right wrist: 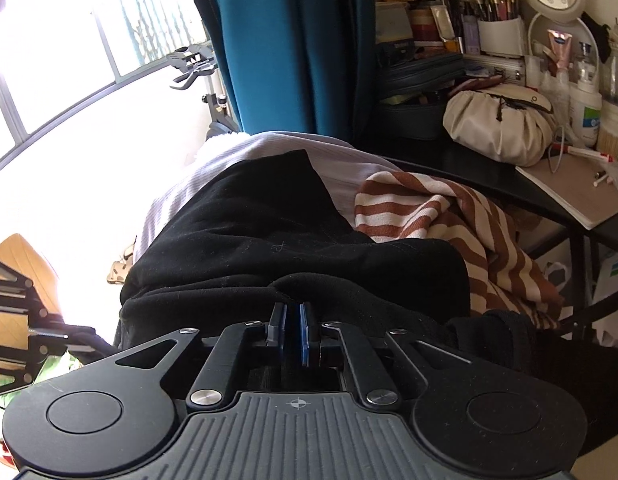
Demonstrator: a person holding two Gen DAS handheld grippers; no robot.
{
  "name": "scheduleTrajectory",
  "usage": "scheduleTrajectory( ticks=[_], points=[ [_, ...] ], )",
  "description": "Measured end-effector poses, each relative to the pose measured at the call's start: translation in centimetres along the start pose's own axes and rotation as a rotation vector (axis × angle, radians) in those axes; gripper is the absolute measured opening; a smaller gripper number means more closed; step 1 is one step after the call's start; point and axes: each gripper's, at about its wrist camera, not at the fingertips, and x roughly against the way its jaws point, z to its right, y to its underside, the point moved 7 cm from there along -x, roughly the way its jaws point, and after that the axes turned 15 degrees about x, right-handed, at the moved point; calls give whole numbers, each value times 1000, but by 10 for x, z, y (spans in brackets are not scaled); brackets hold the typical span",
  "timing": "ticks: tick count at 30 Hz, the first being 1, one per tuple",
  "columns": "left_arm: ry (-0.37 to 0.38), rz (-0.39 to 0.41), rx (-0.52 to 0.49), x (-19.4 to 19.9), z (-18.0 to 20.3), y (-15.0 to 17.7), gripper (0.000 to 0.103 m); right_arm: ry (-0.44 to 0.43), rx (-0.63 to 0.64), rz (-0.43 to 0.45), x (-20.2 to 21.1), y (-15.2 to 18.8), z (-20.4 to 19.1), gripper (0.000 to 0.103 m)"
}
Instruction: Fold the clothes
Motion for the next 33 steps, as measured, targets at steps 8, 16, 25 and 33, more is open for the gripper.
scheduleTrajectory(
  ticks=[8, 16, 25, 33],
  points=[
    [8, -52, -51, -27, 16, 2, 34, 2, 4, -11, -2, 1, -2, 6],
    [58, -34, 6, -28, 19, -1, 5, -3, -4, -13, 4, 6, 1, 11],
    [-47, 341, 541, 68, -45, -36, 5, 136, 59, 81, 72, 5, 28, 35],
    [-93, 533, 677, 106, -72, -75, 5, 132, 357, 64, 104, 40, -1, 45]
  ],
)
